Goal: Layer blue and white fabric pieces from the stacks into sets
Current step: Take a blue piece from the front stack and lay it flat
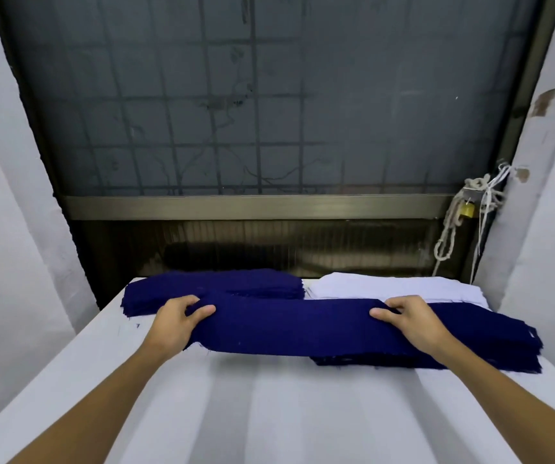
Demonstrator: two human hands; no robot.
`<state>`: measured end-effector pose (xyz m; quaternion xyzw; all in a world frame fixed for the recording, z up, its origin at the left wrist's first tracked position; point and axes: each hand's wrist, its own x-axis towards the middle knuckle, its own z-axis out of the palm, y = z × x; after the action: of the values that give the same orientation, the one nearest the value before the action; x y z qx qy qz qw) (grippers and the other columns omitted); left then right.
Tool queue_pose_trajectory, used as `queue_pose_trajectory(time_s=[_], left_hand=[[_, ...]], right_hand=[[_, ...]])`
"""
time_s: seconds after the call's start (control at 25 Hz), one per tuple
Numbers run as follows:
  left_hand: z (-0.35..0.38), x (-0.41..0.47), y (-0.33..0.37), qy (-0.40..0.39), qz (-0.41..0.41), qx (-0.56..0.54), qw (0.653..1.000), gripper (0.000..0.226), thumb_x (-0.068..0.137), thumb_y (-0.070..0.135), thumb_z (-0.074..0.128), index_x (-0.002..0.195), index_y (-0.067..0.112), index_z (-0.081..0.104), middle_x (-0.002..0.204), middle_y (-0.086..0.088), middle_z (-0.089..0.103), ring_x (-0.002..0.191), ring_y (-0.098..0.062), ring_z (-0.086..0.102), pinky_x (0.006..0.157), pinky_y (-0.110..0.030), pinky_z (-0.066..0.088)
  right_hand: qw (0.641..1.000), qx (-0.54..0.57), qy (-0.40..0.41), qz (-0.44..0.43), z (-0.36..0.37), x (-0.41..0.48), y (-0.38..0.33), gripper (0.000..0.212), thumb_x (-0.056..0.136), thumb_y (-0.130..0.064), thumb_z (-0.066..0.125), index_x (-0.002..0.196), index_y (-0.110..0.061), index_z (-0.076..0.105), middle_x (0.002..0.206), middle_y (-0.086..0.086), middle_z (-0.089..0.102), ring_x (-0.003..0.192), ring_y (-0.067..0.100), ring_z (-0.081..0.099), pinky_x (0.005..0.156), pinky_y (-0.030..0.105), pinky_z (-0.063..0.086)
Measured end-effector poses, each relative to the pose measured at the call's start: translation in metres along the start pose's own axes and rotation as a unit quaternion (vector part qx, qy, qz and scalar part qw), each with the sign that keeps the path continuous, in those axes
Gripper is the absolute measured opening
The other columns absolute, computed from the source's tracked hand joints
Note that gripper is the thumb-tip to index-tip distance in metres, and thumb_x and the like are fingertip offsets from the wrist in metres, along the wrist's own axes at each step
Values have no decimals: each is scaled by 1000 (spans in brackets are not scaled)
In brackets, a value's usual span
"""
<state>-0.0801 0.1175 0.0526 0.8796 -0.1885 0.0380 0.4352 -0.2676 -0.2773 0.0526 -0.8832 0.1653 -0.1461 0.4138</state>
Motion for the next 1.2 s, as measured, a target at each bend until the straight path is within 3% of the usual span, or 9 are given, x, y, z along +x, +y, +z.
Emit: queue_pose_trajectory(time_s=[0.12, 0.28, 0.4, 0.56, 0.8, 1.0, 1.2], left_hand=[[13, -20, -24, -31, -25, 16, 999, 16, 104, 31, 57, 98, 19, 64, 94, 4, 70, 86, -14, 67, 68, -26, 51], [30, -49, -57, -63, -86, 61, 992, 28, 103, 30, 56, 80, 15, 59, 75, -2, 68, 70, -18, 62, 62, -32, 44], [35, -66, -68, -87, -100, 64, 989, 29, 99, 26, 60, 72, 15, 59, 68, 0, 65, 66, -17, 58, 62, -32, 41], [44, -87, -74, -31, -43, 92, 994, 25, 94, 26, 64, 70, 21, 57, 75, 7, 62, 71, -11, 59, 62, -30, 43], [48, -89, -79, 0, -15, 113, 994, 21, 92, 28, 66, 74, 28, 57, 76, 12, 62, 73, -6, 59, 60, -27, 41], [50, -88, -82, 14, -31, 96, 995, 18, 91, 26, 69, 78, 31, 59, 71, 12, 64, 68, -5, 61, 56, -24, 42], [51, -89, -79, 14, -36, 95, 995, 16, 92, 25, 69, 82, 33, 58, 74, 11, 64, 69, -6, 61, 55, -23, 42]], right_hand=[[1000, -1, -18, 6, 11, -23, 20, 22, 89, -42, 71, 84, -22, 79, 83, -11, 77, 78, 6, 73, 79, 30, 58], [999, -2, -36, 10, 30, -53, 46, 18, 90, -40, 71, 82, -26, 79, 86, -12, 77, 83, 5, 72, 87, 35, 58], [998, -31, -44, 21, 39, -71, 62, 15, 91, -44, 71, 82, -33, 77, 91, -18, 76, 97, 2, 69, 95, 37, 55], [990, -135, 18, 24, 50, -90, 72, 11, 87, -57, 70, 88, -46, 69, 97, -26, 71, 101, -4, 63, 85, 31, 54], [963, -258, 83, -8, 54, -100, 67, 11, 91, -52, 67, 97, -47, 58, 69, -17, 61, 66, 3, 59, 54, 20, 42], [967, -230, 107, -20, 55, -102, 69, 12, 91, -31, 69, 88, -39, 61, 76, -17, 60, 80, 2, 57, 58, 17, 41], [968, -221, 118, -25, 56, -100, 70, 24, 92, -37, 69, 74, -35, 54, 75, -15, 58, 77, 4, 54, 58, 19, 41]])
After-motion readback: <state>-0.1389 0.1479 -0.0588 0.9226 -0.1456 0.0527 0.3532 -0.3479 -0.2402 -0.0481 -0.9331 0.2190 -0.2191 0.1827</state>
